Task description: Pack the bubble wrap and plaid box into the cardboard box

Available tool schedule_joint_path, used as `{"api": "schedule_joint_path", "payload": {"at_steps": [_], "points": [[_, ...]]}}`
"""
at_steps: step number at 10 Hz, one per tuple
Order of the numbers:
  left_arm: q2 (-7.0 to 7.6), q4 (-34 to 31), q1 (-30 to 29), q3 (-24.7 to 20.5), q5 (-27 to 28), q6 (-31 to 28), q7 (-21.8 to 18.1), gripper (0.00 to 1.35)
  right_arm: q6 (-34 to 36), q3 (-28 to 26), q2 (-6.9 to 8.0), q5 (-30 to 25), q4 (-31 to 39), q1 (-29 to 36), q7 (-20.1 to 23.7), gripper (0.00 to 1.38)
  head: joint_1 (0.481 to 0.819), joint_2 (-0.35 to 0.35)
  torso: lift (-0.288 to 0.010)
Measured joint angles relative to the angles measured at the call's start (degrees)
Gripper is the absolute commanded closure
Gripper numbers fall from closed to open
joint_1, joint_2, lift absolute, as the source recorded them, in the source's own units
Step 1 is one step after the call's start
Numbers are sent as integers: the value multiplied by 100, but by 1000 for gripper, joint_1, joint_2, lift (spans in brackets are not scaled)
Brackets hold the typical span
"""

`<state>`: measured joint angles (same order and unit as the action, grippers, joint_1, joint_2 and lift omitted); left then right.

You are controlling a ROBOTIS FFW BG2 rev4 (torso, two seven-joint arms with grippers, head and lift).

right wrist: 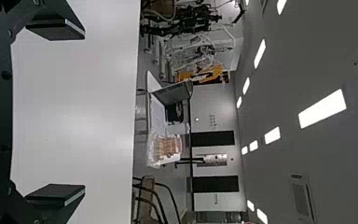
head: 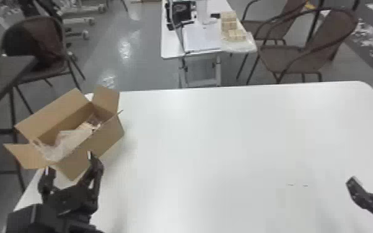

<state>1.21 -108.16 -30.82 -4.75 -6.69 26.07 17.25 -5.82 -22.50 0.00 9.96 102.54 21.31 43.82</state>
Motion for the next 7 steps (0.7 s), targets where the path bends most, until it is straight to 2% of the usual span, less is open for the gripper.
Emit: {"api": "schedule_joint_path", "payload": {"at_steps": [2,4,5,7], "points": [[363,103,-413,341,327,26,-90,292,-332,259,0,-69,-24,262,-366,137,695,43,-122],[680,395,-568,644,414,151,-150,292,-682,423,0,-177,-256,407,-490,137,695,21,-122],[738,550,-618,739,369,259,-157,292,-817,482,0,-279,-320,510,-625,137,695,15,-122],[747,690,-687,771,324,369,-335,292,-1120,538,0,-359,-409,743,-842,137,695,4,-122]]}}
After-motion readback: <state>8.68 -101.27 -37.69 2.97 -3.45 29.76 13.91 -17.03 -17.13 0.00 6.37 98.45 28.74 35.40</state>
